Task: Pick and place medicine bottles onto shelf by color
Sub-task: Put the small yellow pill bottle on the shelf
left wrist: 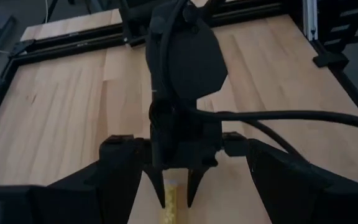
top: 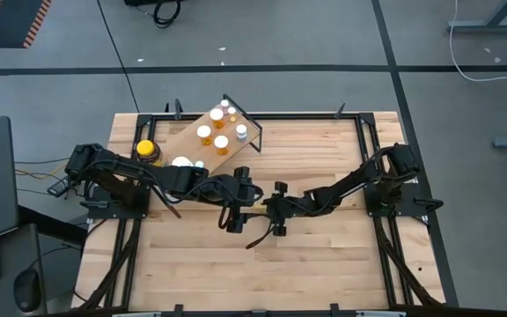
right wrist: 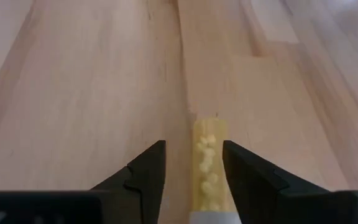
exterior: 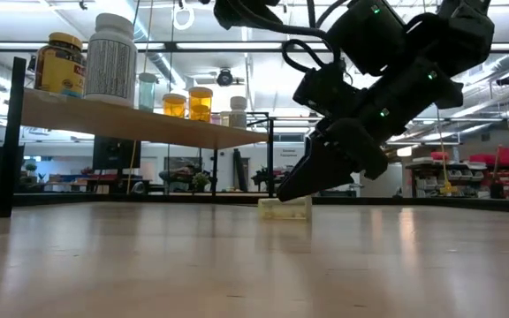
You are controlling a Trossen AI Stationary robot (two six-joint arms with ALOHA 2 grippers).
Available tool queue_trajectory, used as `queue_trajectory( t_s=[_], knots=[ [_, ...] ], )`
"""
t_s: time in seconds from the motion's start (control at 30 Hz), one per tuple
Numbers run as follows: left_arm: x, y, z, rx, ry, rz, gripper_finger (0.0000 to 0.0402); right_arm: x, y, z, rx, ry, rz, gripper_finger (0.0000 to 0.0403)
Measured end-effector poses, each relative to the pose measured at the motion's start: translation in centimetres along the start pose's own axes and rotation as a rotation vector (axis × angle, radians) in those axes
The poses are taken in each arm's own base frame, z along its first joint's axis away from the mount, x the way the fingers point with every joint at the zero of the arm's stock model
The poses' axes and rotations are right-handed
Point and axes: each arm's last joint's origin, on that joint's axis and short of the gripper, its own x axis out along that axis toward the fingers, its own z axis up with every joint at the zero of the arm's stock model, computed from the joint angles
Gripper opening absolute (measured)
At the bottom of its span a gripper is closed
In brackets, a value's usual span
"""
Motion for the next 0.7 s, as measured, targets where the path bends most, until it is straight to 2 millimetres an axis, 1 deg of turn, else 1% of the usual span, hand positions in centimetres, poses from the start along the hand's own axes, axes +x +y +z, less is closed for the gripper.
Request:
queue_trajectory(
  t_s=[0.23, 0.33, 0.4, 0.53, 0.7],
  knots=[
    [0.0, 0.0, -0.1, 0.0, 0.015, -0.001, 0.029, 0.0, 0.0, 0.0, 0.0, -0.003, -0.002, 0.0212],
    [0.1, 0.0, -0.5, -0.001, 0.049, 0.005, 0.029, -0.4, -0.1, 0.2, -0.005, 0.007, -0.004, 0.0227],
    [0.3, 0.0, -0.9, -0.012, 0.084, 0.044, 0.029, -1.0, -0.4, 0.4, -0.01, 0.024, -0.025, 0.0234],
    [1.1, 0.2, -1.6, -0.016, 0.138, 0.163, 0.029, -2.8, -1.1, 0.8, 0.003, 0.091, -0.072, 0.0242],
    [3.6, 0.2, -2.8, -0.012, 0.195, 0.17, 0.029, -6.5, -2.3, 1.6, 0.077, 0.169, -0.104, 0.0245]
  ],
)
